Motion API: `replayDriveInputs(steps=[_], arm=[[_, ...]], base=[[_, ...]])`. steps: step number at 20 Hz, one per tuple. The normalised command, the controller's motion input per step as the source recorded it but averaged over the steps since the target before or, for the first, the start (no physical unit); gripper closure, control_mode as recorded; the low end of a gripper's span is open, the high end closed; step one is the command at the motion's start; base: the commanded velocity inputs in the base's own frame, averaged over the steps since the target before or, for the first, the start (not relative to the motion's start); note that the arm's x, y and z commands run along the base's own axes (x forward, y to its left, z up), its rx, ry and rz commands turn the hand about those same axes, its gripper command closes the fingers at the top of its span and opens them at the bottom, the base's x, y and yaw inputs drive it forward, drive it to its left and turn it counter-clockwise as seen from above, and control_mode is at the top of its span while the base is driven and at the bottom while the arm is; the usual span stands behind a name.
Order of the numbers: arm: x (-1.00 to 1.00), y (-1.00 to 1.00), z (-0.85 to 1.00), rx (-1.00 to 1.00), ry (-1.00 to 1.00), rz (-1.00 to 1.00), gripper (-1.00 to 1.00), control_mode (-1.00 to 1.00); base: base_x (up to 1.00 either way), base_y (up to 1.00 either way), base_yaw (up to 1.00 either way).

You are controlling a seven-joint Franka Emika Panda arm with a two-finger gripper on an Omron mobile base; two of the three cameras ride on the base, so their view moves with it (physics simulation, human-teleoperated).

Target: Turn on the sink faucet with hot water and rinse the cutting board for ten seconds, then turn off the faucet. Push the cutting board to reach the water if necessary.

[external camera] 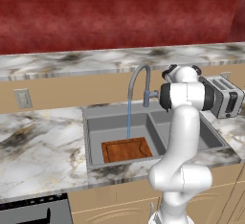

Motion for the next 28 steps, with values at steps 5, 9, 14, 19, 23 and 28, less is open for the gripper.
replayDriveInputs(steps=[5,9,14,19,23,28], arm=[[0.00,0.20,0.00,0.00,0.00,0.00,-1.00,-1.00],[0.00,0.24,0.00,0.00,0.00,0.00,-1.00,-1.00],[0.00,0.23,0.00,0.00,0.00,0.00,-1.00,-1.00],[0.00,0.20,0.00,0.00,0.00,0.00,-1.00,-1.00],[0.00,0.23,0.00,0.00,0.00,0.00,-1.00,-1.00],[0.04,0.16,0.00,0.00,0.00,0.00,-1.00,-1.00]], base=[[0.00,0.00,0.00],[0.00,0.00,0.00],[0.00,0.00,0.00],[0.00,0.00,0.00],[0.00,0.00,0.00],[0.00,0.00,0.00]])
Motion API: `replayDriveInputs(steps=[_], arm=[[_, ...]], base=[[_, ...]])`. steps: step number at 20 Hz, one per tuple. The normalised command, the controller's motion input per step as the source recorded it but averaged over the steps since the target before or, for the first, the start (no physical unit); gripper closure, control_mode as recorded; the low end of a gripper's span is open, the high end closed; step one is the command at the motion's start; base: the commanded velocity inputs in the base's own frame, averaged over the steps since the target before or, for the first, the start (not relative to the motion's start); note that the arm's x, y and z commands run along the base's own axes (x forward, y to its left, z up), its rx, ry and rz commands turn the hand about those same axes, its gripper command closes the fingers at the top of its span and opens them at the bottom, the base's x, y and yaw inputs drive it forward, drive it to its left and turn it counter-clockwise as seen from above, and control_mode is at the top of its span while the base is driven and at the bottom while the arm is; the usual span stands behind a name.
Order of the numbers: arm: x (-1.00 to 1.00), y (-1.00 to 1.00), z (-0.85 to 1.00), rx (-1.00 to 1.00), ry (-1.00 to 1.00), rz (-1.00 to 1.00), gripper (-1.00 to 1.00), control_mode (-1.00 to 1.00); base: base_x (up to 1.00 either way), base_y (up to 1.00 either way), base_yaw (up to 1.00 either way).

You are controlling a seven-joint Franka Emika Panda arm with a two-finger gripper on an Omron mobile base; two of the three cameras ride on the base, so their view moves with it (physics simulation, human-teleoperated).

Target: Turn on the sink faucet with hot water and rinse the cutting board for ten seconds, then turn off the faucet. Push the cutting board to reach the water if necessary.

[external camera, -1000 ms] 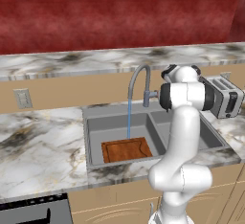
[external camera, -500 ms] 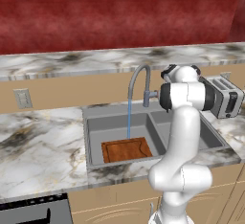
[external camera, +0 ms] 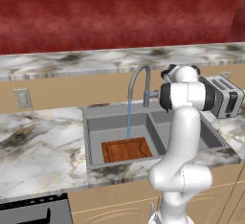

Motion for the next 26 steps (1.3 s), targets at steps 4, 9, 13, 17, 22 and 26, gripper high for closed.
replayDriveInputs(steps=[4,9,13,17,22,26], arm=[[0.14,0.00,0.00,0.00,0.00,0.00,-1.00,-1.00],[0.10,0.00,0.00,0.00,-0.01,0.01,-1.00,-1.00],[0.00,0.07,0.00,0.00,0.00,0.01,-1.00,-1.00],[0.00,0.17,0.00,0.00,0.00,0.01,-1.00,-1.00],[0.00,0.26,0.00,0.00,0.00,0.00,-1.00,-1.00],[0.00,0.29,0.00,0.00,0.00,0.00,-1.00,-1.00]], base=[[0.00,0.00,0.00],[0.00,0.00,0.00],[0.00,0.00,0.00],[0.00,0.00,0.00],[0.00,0.00,0.00],[0.00,0.00,0.00]])
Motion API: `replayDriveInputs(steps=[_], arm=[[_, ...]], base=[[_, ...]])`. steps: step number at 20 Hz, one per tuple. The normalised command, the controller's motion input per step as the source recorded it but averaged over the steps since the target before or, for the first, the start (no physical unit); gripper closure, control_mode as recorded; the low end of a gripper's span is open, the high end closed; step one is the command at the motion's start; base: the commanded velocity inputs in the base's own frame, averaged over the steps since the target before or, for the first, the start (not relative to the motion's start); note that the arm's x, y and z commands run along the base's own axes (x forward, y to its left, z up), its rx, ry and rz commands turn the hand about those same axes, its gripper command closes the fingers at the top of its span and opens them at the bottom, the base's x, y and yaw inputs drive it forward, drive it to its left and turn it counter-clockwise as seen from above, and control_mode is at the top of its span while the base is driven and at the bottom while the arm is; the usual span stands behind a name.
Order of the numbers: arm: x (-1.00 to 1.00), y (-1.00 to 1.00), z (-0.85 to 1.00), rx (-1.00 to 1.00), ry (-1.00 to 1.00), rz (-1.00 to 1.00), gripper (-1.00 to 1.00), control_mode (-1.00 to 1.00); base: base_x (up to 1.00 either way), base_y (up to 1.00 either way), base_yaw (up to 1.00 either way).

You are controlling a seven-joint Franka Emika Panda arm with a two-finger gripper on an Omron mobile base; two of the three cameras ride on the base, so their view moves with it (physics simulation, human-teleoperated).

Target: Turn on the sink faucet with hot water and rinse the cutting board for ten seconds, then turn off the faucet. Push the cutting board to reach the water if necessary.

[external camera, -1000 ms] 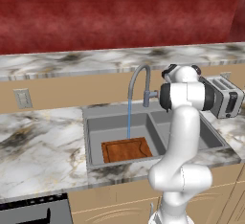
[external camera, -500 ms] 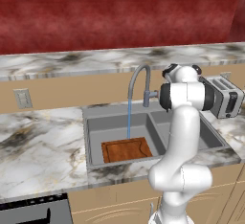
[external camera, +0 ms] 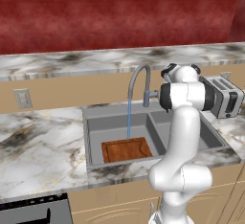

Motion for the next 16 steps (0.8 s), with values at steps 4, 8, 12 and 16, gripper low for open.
replayDriveInputs(steps=[4,8,12,16], arm=[[0.00,0.34,0.00,0.00,0.00,0.01,-1.00,-1.00],[0.00,0.36,0.00,0.00,0.00,0.03,-1.00,-1.00],[0.03,0.34,0.00,0.00,0.00,0.03,-1.00,-1.00],[0.13,0.24,0.01,0.00,0.00,0.02,-1.00,-1.00]], base=[[0.00,0.00,0.00],[0.00,0.00,0.00],[0.00,0.00,0.00],[0.00,0.00,0.00]])
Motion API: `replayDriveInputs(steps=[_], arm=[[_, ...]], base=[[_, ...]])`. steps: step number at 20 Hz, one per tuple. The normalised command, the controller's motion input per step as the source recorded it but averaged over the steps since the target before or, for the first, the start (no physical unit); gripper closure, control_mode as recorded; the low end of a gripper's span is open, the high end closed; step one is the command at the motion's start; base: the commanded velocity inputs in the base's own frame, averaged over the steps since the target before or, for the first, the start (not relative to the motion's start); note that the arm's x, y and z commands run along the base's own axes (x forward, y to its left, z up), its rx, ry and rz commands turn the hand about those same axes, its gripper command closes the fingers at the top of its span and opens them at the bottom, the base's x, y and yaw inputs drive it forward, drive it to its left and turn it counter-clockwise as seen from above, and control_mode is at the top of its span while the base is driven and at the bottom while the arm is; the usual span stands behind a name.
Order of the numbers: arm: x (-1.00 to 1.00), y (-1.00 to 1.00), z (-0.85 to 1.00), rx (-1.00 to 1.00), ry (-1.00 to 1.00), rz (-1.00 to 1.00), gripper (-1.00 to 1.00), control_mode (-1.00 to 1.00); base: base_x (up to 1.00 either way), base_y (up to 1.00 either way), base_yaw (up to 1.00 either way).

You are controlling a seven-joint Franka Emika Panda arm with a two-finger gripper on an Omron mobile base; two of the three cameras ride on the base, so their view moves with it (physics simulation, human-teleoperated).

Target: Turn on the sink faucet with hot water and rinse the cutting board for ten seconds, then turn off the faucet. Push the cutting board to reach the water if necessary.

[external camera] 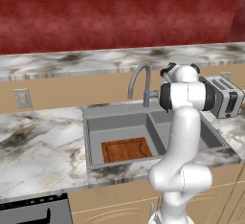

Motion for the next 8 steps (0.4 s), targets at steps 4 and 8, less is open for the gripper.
replayDriveInputs(steps=[4,8], arm=[[0.16,0.16,0.02,0.00,0.00,0.02,-1.00,-1.00],[0.12,0.14,0.00,0.00,0.00,0.02,-1.00,-1.00]], base=[[0.00,0.00,0.00],[0.00,0.00,0.00]])
